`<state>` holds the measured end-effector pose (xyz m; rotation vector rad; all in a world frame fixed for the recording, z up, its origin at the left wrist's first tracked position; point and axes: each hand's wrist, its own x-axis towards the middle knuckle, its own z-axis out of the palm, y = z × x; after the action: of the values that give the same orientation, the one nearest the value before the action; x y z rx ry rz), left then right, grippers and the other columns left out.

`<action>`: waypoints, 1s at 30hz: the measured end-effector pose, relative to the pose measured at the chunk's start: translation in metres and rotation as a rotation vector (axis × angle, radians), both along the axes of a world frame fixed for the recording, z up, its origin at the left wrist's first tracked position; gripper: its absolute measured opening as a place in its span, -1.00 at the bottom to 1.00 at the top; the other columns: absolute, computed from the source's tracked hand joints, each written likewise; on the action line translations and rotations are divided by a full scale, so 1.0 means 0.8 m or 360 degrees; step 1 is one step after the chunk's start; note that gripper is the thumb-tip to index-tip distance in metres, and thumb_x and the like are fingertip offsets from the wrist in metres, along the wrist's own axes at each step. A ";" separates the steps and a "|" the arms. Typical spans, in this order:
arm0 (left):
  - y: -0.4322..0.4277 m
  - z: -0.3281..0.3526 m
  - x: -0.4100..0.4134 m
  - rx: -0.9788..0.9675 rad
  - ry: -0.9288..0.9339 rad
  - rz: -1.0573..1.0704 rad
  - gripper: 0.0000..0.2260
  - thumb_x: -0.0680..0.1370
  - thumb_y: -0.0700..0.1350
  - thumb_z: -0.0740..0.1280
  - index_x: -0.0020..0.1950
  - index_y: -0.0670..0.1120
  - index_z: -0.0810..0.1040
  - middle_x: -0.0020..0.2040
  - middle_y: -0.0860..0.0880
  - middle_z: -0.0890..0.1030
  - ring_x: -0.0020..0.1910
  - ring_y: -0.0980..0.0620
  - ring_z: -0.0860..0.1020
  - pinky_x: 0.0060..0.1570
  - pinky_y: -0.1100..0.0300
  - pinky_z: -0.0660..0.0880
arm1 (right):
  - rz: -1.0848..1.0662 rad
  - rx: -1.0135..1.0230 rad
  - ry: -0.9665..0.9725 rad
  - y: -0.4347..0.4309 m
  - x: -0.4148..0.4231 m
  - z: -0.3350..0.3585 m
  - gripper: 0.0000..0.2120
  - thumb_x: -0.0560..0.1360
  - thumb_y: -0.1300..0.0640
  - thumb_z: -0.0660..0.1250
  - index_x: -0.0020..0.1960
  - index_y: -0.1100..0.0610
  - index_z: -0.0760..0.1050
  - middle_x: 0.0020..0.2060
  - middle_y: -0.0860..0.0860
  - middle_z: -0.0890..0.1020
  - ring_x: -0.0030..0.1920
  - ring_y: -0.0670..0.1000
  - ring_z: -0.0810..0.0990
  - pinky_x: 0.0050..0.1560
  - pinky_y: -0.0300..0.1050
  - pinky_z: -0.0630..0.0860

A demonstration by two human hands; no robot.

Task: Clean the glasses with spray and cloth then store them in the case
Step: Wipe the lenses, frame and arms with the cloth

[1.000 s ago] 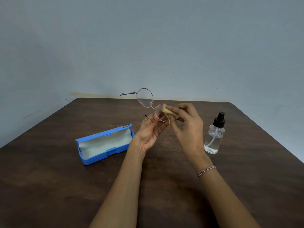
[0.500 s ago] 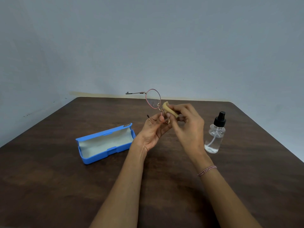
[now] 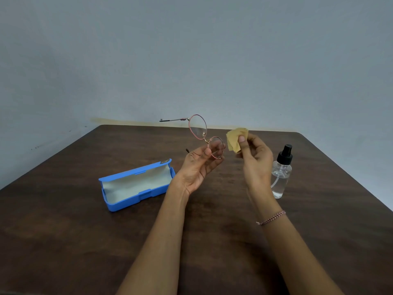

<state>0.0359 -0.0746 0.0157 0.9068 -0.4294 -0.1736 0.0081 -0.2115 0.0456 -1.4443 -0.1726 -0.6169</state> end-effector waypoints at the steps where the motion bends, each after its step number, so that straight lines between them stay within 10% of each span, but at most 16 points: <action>1: -0.001 0.000 0.000 0.0018 0.0007 0.0004 -0.50 0.08 0.04 0.64 -0.06 -0.12 0.70 -0.07 -0.05 0.69 -0.08 0.09 0.65 -0.09 0.23 0.60 | -0.0017 -0.0002 0.0010 0.000 0.001 -0.001 -0.86 0.54 0.08 0.28 0.02 0.10 0.55 -0.20 -0.04 0.64 -0.27 -0.21 0.55 -0.22 -0.31 0.48; 11: -0.008 -0.005 -0.001 0.0166 0.0003 -0.0095 -0.47 0.09 0.08 0.64 -0.03 -0.12 0.69 -0.04 -0.06 0.69 -0.08 0.10 0.65 -0.10 0.24 0.59 | -0.0584 -0.0580 -0.0261 0.004 -0.011 0.001 -0.87 0.54 0.21 0.26 -0.04 0.13 0.29 -0.10 0.04 0.44 -0.19 -0.23 0.46 -0.22 -0.44 0.37; 16: -0.012 -0.008 0.001 0.0100 0.0072 -0.0061 -0.47 0.05 0.04 0.66 -0.07 -0.13 0.69 -0.14 -0.07 0.69 -0.16 0.06 0.66 -0.21 0.25 0.59 | -0.0583 -0.1040 -0.0347 0.020 -0.017 -0.007 -0.80 0.44 0.27 0.31 0.03 0.18 0.36 -0.10 -0.09 0.39 -0.06 0.00 0.46 -0.19 -0.13 0.45; 30: -0.006 -0.008 0.004 -0.0024 0.0026 0.0022 -0.49 0.12 0.09 0.63 -0.02 -0.12 0.69 -0.05 -0.10 0.68 -0.06 0.03 0.65 -0.10 0.23 0.60 | -0.0307 -0.0935 -0.0565 0.014 -0.012 -0.007 -0.75 0.46 0.32 0.37 0.12 0.19 0.54 -0.02 0.02 0.55 -0.04 -0.18 0.51 -0.02 -0.44 0.45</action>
<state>0.0394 -0.0791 0.0097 0.8927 -0.4084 -0.1647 -0.0018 -0.2002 0.0398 -1.9185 -0.5320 -1.0385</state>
